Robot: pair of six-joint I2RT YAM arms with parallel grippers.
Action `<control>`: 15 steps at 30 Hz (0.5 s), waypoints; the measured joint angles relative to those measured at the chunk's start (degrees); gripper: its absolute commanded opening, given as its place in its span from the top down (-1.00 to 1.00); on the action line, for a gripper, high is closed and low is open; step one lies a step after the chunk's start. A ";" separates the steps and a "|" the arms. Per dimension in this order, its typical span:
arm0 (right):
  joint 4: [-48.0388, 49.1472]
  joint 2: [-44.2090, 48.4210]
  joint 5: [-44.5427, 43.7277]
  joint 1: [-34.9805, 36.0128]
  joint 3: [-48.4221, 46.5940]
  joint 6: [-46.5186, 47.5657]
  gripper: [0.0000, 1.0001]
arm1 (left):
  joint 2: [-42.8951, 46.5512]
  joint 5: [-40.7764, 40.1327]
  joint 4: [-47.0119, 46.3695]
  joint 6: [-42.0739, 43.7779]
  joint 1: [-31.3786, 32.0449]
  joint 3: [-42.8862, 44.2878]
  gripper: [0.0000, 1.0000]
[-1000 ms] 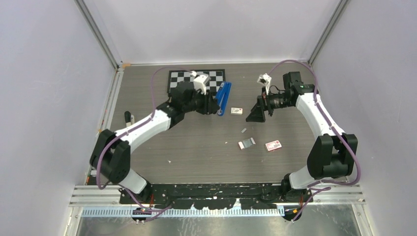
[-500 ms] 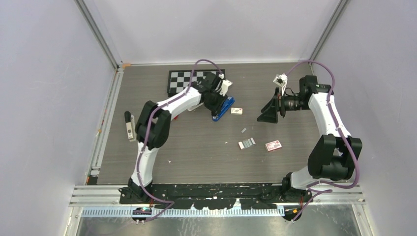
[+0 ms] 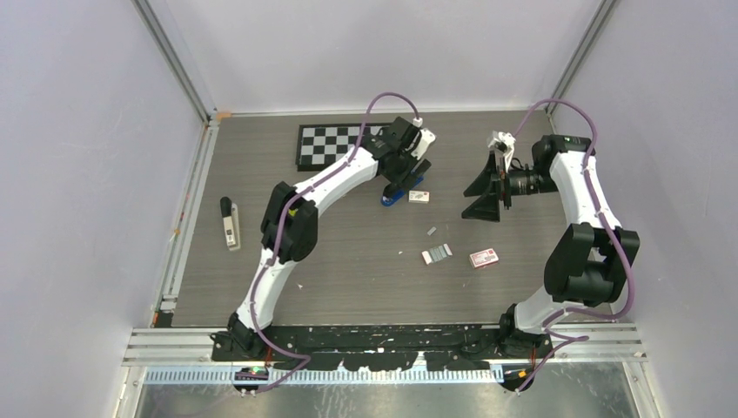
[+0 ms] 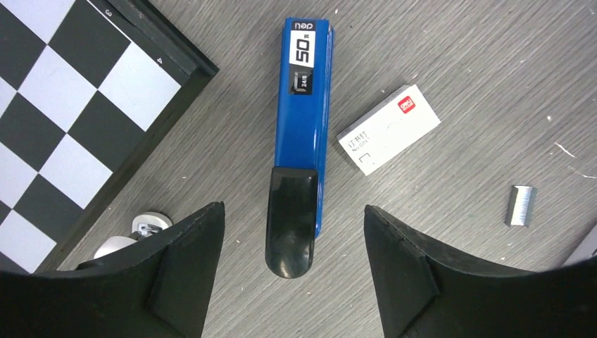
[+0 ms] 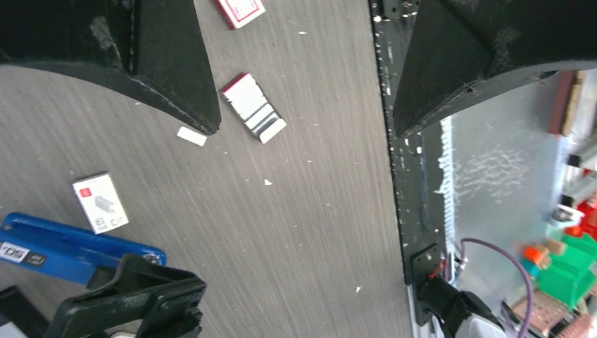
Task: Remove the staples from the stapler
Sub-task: Place the stapler at the center of the board.
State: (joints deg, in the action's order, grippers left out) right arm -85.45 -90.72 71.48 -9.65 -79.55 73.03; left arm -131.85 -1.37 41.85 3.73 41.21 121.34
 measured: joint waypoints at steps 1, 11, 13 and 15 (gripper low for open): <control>-0.50 -0.11 -0.02 -0.17 -0.11 1.75 -0.93 | 0.63 -0.17 -0.22 -0.04 0.22 -0.48 -0.50; 16.09 9.77 -11.08 -0.59 7.41 -19.87 -0.99 | 39.58 2.89 -27.80 -6.38 0.70 -46.40 -0.99; 20.17 13.79 -14.69 -0.59 8.81 -25.88 -0.99 | 47.32 5.40 -37.18 -11.13 0.20 -55.93 -0.99; 21.59 15.85 -16.68 -0.59 8.20 -29.75 -0.99 | 51.30 8.22 -45.64 -17.44 -0.24 -62.84 -0.97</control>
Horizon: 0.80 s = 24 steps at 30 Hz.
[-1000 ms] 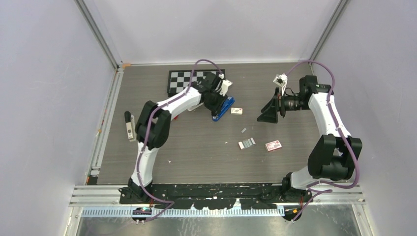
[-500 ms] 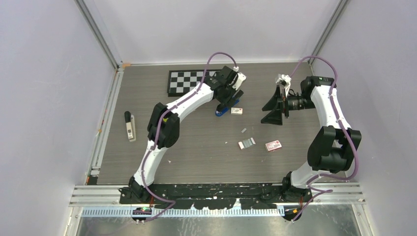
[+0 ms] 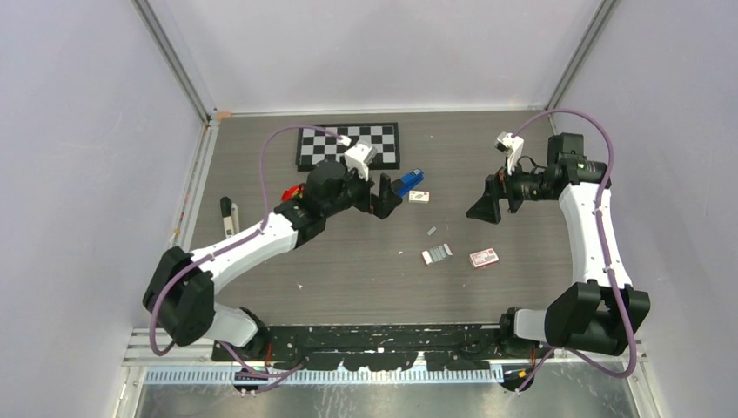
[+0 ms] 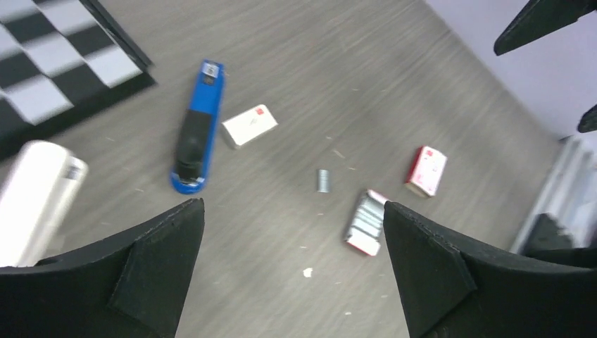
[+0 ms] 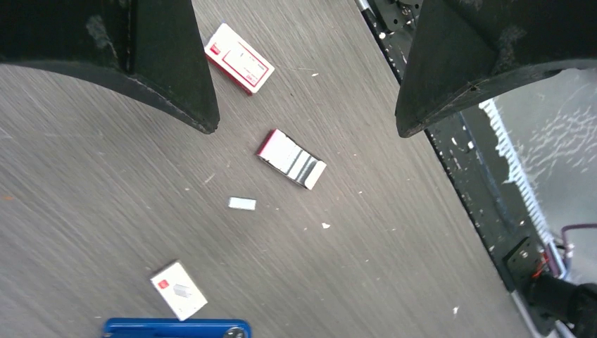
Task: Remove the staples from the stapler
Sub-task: Place the stapler at the center of the board, then pick up the staple from the center of the board.
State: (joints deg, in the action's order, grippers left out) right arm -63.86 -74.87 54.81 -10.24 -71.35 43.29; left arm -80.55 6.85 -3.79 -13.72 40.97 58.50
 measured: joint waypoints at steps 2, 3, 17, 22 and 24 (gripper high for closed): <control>0.22 0.42 -1.16 0.00 -0.81 -2.78 -0.99 | -0.13 2.64 -6.34 -6.25 -0.20 -4.11 -0.89; 0.20 0.42 -1.66 0.00 -1.05 -3.87 -0.99 | -1.03 3.52 -8.50 -8.85 0.00 -5.35 -0.89; 5.60 3.04 -7.39 -0.46 3.43 -12.41 -0.99 | -25.83 -12.85 6.34 -13.49 13.77 17.97 -0.53; 5.57 1.81 -7.02 -3.54 3.50 -12.17 -0.99 | -33.57 -16.06 12.66 -10.10 15.04 26.14 -0.36; 5.53 1.27 -6.73 -5.01 3.54 -11.96 -0.99 | -35.39 -15.30 14.03 -8.04 15.17 27.26 -0.36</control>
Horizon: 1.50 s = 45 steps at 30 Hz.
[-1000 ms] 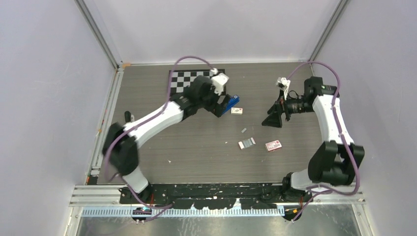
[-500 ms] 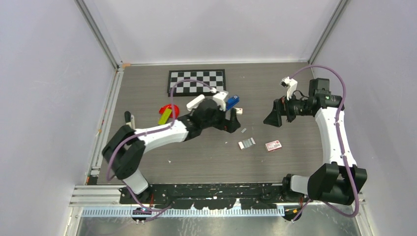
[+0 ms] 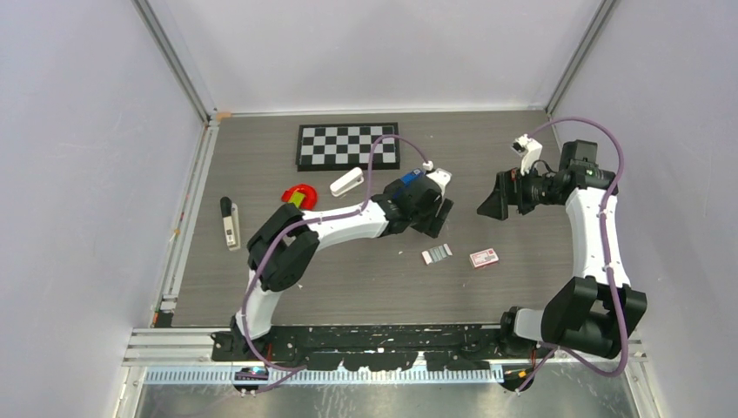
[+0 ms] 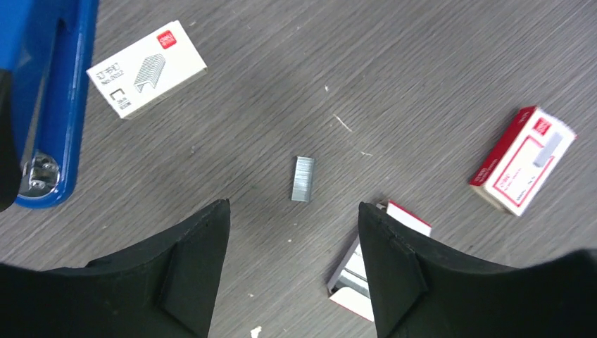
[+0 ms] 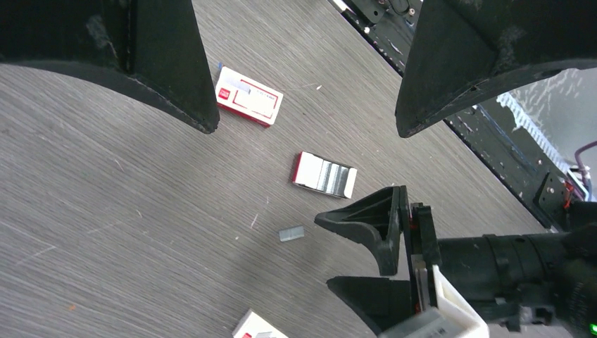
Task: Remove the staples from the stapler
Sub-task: Pick up the staple from the center of the board.
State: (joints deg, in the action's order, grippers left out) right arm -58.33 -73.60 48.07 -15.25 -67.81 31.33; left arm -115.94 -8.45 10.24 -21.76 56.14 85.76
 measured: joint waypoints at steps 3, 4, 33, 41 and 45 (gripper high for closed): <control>-0.28 -0.96 0.68 -1.73 0.00 0.52 -0.99 | -2.43 1.60 2.34 2.80 0.00 1.95 -0.35; -0.42 -1.11 0.81 -1.99 0.00 0.72 -0.99 | -3.41 2.40 3.06 3.58 0.00 2.99 -0.34; -1.70 -2.32 3.04 -2.14 0.33 2.45 -0.99 | -10.73 6.97 5.84 10.01 -0.07 9.31 0.10; -1.73 -2.32 3.10 -2.14 0.33 2.60 -0.99 | -11.82 6.54 7.15 10.01 -0.07 10.67 0.30; -1.75 -2.58 3.23 -2.14 0.33 2.62 -0.99 | -11.89 6.54 7.43 10.03 -0.07 10.82 0.31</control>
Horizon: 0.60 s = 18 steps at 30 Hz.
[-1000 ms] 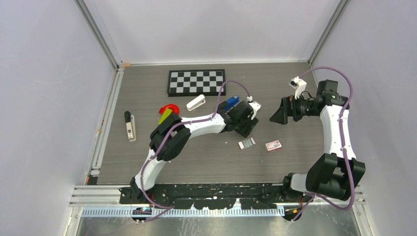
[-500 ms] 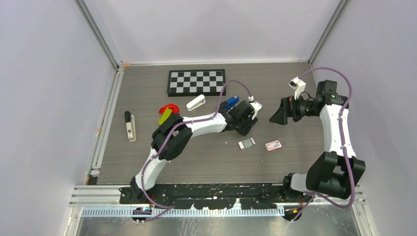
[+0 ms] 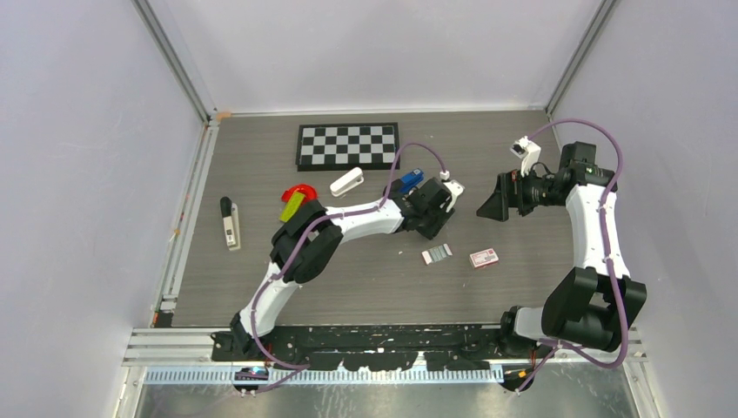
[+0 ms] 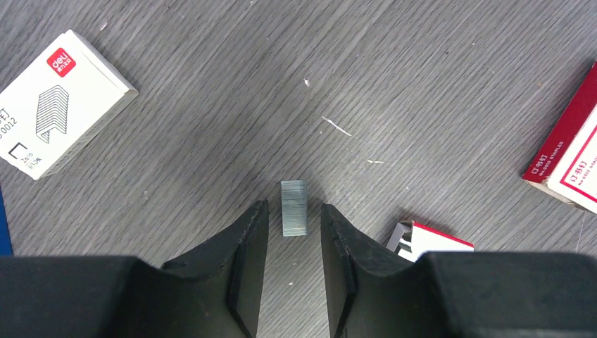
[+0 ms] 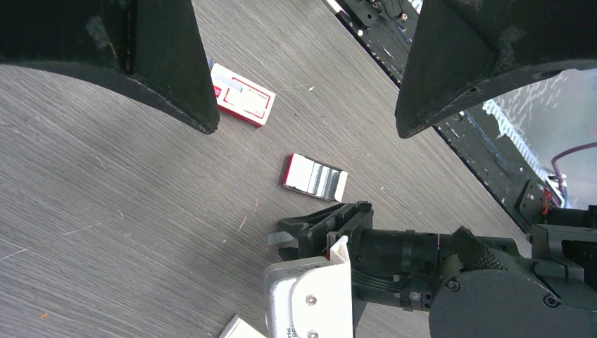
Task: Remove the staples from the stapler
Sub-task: Pick up the staple from the center of the board.
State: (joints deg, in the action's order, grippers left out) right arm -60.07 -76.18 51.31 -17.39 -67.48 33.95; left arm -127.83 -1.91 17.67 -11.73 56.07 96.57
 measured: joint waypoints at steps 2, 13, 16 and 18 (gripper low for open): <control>0.00 -0.07 0.02 0.00 0.00 0.00 -0.99 | 0.00 0.00 0.04 0.00 0.00 0.00 0.31; -0.02 -0.07 0.02 0.00 0.00 0.02 -0.99 | 0.00 -2.86 1.92 0.46 0.87 0.50 0.30; -0.04 -0.07 0.02 0.00 0.00 0.02 -0.99 | 0.00 -4.04 2.78 0.50 1.25 0.70 0.31; -0.07 -0.07 0.02 0.00 0.00 0.02 -0.99 | 0.00 -4.48 2.84 0.50 1.42 0.70 0.39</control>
State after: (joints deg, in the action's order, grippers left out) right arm -60.14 -76.25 51.33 -17.39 -67.48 33.98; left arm -127.83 -6.39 20.51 -11.22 57.49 97.27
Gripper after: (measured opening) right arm 0.995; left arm 0.347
